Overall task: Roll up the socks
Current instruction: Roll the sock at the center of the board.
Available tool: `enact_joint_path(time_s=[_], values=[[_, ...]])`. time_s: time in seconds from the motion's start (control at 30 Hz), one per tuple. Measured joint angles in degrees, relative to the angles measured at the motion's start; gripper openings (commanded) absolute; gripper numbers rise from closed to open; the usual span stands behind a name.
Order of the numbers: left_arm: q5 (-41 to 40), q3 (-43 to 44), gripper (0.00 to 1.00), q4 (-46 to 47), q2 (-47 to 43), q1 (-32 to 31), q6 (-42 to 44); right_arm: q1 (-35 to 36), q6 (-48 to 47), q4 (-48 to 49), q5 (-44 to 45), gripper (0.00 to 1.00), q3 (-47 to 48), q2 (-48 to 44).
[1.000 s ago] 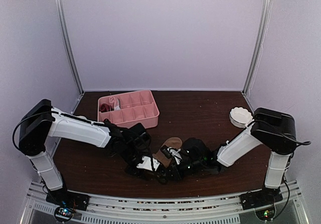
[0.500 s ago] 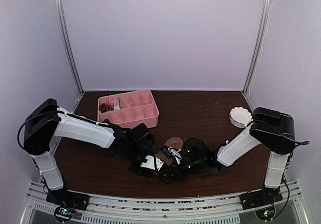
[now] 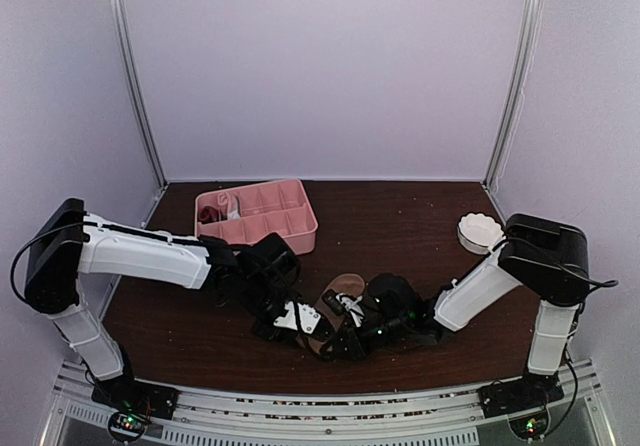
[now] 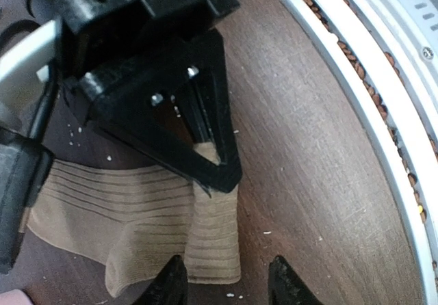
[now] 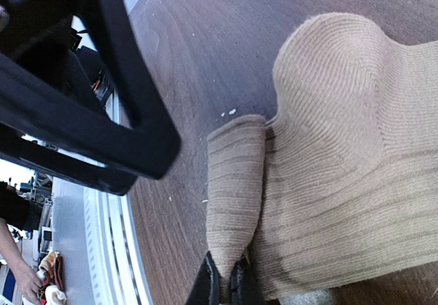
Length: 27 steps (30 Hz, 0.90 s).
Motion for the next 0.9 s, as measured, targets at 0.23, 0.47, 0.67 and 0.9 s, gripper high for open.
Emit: enact_joint_path(time_s=[0.23, 0.47, 0.67, 0.9], values=[[0.24, 0.55, 0.42, -0.11, 5.99, 0.00, 0.02, -0.02, 0.04, -0.11, -0.28, 0.00, 0.09, 0.04], [-1.09, 1.42, 0.41, 1.55, 7.91, -0.02, 0.00, -0.24, 0.09, -0.04, -1.22, 0.00, 0.09, 0.17], [-1.36, 1.42, 0.41, 2.03, 7.91, -0.07, -0.37, -0.26, 0.09, -0.04, -1.33, 0.00, 0.09, 0.20], [-1.68, 1.09, 0.41, 2.25, 6.54, -0.37, -0.94, -0.48, 0.09, -0.07, -1.73, 0.00, 0.09, 0.24]])
